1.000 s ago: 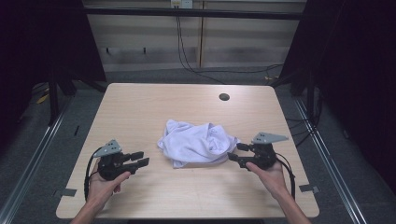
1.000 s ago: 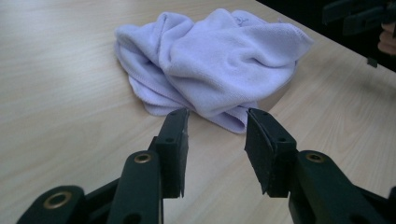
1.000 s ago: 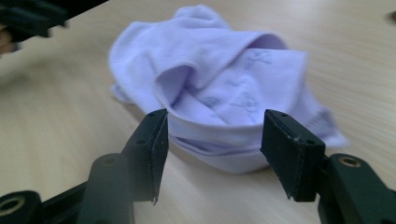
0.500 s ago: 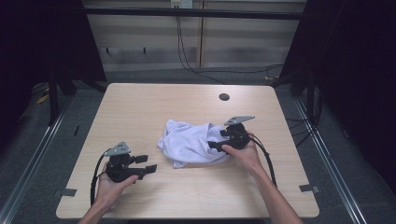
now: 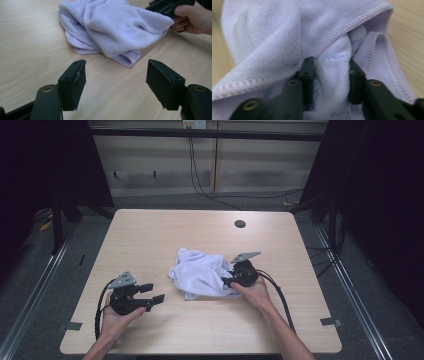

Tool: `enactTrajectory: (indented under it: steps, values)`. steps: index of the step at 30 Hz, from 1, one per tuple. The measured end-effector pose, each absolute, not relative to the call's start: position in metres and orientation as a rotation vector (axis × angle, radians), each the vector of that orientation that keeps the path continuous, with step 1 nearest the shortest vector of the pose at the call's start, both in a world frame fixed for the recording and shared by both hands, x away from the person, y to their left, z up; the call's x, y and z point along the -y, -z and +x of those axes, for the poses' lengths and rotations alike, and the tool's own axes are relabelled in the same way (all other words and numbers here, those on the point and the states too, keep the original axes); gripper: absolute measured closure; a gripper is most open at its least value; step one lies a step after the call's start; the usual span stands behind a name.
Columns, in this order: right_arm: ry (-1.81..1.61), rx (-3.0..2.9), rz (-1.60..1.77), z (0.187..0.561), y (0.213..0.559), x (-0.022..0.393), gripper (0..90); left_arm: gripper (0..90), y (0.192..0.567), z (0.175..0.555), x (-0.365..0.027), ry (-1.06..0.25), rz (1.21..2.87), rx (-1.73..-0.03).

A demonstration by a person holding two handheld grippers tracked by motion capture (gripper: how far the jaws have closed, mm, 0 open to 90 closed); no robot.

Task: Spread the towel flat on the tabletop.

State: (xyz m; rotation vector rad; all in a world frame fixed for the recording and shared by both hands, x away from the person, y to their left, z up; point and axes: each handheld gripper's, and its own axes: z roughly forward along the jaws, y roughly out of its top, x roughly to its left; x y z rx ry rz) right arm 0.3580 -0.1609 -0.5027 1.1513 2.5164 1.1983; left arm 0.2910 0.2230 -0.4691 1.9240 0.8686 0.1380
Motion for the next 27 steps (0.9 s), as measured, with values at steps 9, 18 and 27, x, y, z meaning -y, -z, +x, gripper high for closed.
enactTrajectory:
  steps: [9,18,27]
  values:
    - [-1.234,-2.609,1.017,0.327,0.502,0.136,72.3,33.3,0.465,0.292,-0.218,-0.134,1.909,-0.849]
    - [-1.249,-2.788,0.768,0.292,0.496,0.104,62.1,61.1,0.454,0.292,-0.211,-0.125,1.911,-0.757]
    - [-1.303,-2.696,0.864,0.289,0.483,0.119,49.6,53.4,0.465,0.305,-0.174,-0.015,2.019,-0.703]
